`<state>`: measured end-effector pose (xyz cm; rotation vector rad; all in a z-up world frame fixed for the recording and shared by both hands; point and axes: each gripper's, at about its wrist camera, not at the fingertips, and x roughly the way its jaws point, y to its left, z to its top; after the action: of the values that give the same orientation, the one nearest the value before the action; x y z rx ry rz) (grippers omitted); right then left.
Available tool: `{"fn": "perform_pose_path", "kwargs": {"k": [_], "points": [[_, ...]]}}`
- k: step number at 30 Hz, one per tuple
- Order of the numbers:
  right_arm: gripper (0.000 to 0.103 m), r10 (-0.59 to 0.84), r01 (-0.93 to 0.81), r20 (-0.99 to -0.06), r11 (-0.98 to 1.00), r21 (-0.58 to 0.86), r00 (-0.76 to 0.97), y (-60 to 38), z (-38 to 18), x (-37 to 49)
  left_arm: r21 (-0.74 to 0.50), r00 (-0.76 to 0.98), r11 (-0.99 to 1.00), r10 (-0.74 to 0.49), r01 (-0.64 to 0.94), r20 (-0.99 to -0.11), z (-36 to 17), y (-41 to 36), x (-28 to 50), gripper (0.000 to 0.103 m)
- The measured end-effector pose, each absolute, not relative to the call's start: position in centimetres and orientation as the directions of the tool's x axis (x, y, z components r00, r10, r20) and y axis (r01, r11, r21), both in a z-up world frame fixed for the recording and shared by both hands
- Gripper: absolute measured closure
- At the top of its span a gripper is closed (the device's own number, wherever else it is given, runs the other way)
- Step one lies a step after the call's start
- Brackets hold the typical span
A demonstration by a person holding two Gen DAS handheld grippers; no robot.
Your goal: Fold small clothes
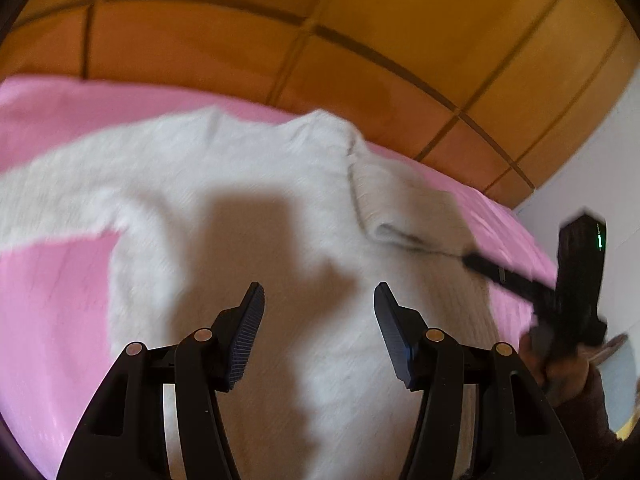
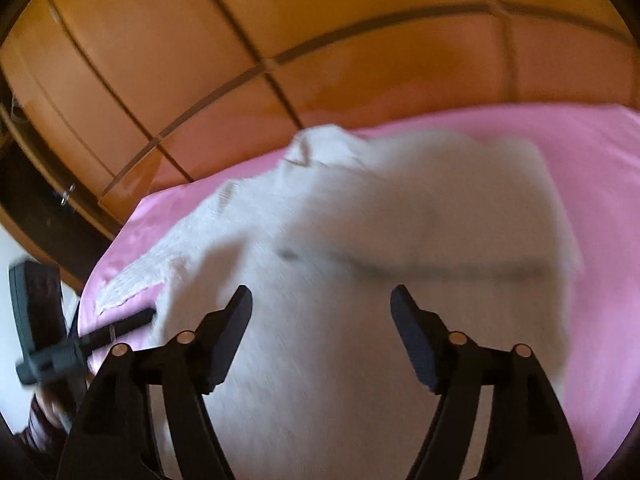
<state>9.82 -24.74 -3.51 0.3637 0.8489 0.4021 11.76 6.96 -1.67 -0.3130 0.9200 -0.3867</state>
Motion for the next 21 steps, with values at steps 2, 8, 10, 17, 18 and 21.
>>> {"fn": "perform_pose_path", "kwargs": {"k": [2,8,10,17,18,21], "points": [[0.028,0.47,-0.146,-0.657,0.862,0.486,0.59,-26.5,-4.9,8.2,-0.365,0.556,0.899,-0.437,0.243,-0.707,-1.0,4.7,12.7,0.047],[0.024,0.481,-0.087,-0.648,0.836,0.541,0.591,-28.7,-7.5,5.7,-0.097,0.562,0.901,-0.345,0.424,-0.752,-1.3,-4.0,15.0,0.047],[0.021,0.497,-0.093,-0.622,0.82,0.565,0.605,-28.9,-7.9,5.4,0.007,0.571,0.877,-0.307,0.481,-0.761,-2.1,-7.1,15.4,0.047],[0.016,0.5,-0.111,-0.588,0.813,0.572,0.636,-28.8,-8.3,5.1,0.057,0.54,0.871,-0.25,0.488,-0.804,-5.4,-12.1,19.1,0.058],[0.016,0.499,-0.116,-0.587,0.815,0.568,0.638,-28.8,-8.4,4.9,0.044,0.548,0.883,-0.25,0.466,-0.798,-5.5,-12.0,19.6,0.098],[0.016,0.5,-0.132,-0.587,0.821,0.556,0.636,-28.7,-8.3,4.6,-0.227,0.496,0.9,-0.399,0.372,-0.771,-4.7,-8.3,21.4,0.103]]}}
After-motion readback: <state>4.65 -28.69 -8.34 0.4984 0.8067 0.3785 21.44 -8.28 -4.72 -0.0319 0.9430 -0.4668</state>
